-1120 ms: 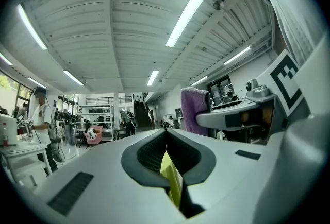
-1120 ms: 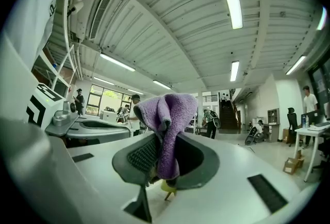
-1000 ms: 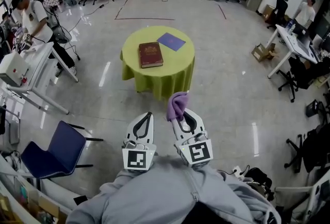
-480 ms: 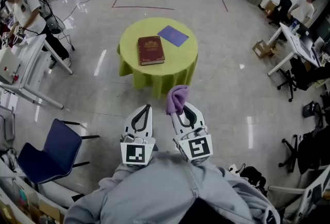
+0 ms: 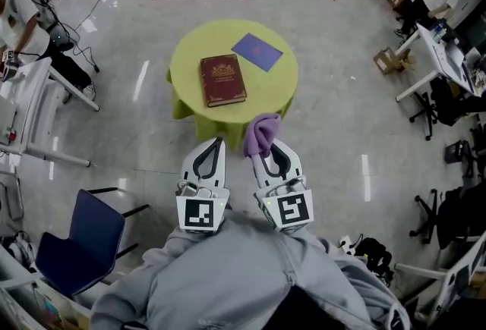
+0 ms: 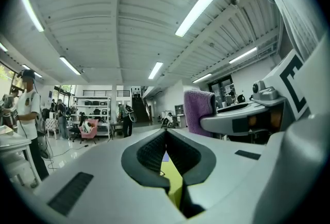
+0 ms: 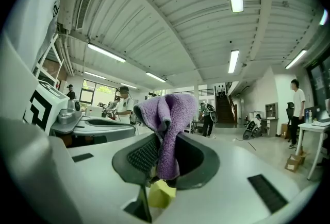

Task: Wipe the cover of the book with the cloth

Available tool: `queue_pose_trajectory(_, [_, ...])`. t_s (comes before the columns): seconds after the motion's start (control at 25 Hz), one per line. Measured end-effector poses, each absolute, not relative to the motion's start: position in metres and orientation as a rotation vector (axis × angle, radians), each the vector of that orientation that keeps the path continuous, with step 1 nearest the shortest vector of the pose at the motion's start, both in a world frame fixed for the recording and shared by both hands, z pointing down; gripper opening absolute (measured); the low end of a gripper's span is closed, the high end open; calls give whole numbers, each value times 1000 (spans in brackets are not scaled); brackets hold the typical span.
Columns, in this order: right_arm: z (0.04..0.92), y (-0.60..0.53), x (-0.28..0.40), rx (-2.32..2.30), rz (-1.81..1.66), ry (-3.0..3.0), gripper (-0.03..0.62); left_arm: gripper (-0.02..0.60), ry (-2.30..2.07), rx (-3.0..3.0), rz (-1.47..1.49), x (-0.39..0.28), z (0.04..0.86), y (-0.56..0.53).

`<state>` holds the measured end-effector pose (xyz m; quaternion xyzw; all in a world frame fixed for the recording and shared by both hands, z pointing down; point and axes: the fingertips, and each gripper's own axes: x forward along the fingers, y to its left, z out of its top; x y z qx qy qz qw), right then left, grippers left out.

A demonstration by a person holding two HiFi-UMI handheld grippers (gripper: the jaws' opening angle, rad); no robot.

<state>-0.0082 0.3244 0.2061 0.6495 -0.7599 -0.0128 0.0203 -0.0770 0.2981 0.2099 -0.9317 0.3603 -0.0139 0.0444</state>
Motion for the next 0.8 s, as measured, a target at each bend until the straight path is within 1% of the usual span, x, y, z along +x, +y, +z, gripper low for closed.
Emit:
queue_pose_trajectory(0.16, [209, 290, 1, 2049, 5, -2270, 98, 18, 1055, -2861, -41, -71, 210, 259])
queue_pose_trajectory(0.36, [206, 261, 6, 2110, -58, -2264, 98, 18, 1039, -2871, -4, -71, 210, 225])
queue_pose_trajectory(0.8, [211, 235, 28, 2131, -32, -2197, 98, 18, 1074, -2876, -13, -75, 213, 190])
